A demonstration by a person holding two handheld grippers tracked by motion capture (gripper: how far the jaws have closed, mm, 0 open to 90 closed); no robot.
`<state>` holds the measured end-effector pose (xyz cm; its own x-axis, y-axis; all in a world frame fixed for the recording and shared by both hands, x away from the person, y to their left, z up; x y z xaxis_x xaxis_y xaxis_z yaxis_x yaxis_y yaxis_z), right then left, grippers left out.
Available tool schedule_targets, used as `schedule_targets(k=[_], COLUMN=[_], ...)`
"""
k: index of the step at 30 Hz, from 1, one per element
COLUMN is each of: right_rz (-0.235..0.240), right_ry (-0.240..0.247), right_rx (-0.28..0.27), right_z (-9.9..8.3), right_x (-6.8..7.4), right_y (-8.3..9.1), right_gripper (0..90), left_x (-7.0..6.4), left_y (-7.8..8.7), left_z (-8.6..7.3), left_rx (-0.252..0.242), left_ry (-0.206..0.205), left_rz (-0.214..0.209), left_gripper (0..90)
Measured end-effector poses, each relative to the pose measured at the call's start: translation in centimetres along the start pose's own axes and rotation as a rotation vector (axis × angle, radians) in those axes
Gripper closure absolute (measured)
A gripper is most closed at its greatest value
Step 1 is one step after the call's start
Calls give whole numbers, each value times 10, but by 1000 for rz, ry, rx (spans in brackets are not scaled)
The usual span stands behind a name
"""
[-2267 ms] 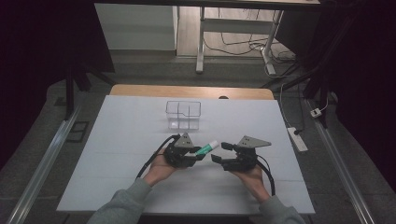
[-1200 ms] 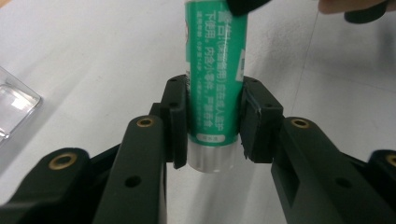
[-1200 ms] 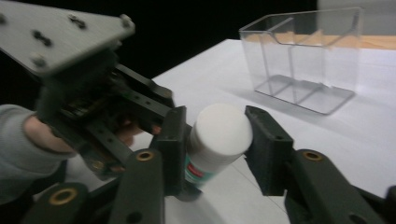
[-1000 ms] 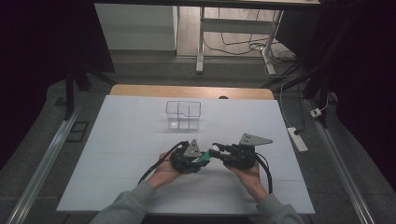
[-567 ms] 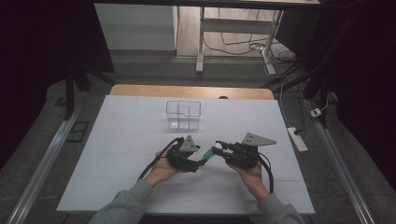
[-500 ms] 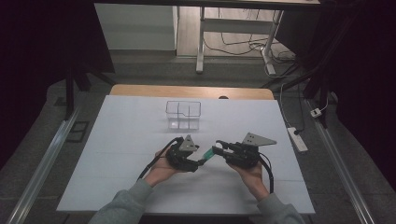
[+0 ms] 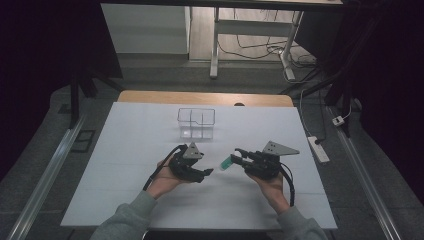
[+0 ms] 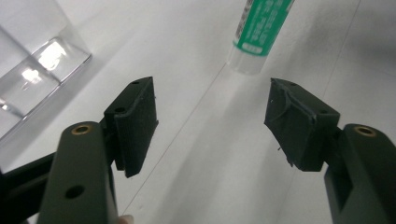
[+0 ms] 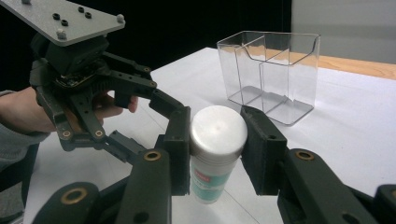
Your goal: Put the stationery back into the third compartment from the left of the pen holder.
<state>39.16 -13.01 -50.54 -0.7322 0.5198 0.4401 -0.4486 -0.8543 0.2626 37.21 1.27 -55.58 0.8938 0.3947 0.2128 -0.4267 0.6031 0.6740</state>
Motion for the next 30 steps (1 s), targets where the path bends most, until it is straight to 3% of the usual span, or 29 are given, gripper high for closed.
schedule_targets(k=[14, 30], right_rz=[-11, -18], right_ry=[1, 2], right_rx=[-6, -34], right_z=[3, 17], right_x=[-4, -6], right_y=[2, 2], right_gripper=[638, 638], left_x=[6, 15], left_y=[30, 72], left_z=[-33, -91], left_rx=[-6, 11], left_ry=[65, 160], left_rz=[61, 146], left_gripper=[326, 329])
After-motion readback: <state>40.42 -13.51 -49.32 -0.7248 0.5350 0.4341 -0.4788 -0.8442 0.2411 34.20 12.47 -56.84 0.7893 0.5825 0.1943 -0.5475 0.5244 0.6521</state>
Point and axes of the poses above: each handheld gripper's, and its own axes: y roughly backward along the jaws, z roughly out of its top, x roughly to its left, the point moved 10 cm from there along -y, roughly forward along the jaws, and after that the axes turned 15 degrees about -y, right-handed, at the moved point
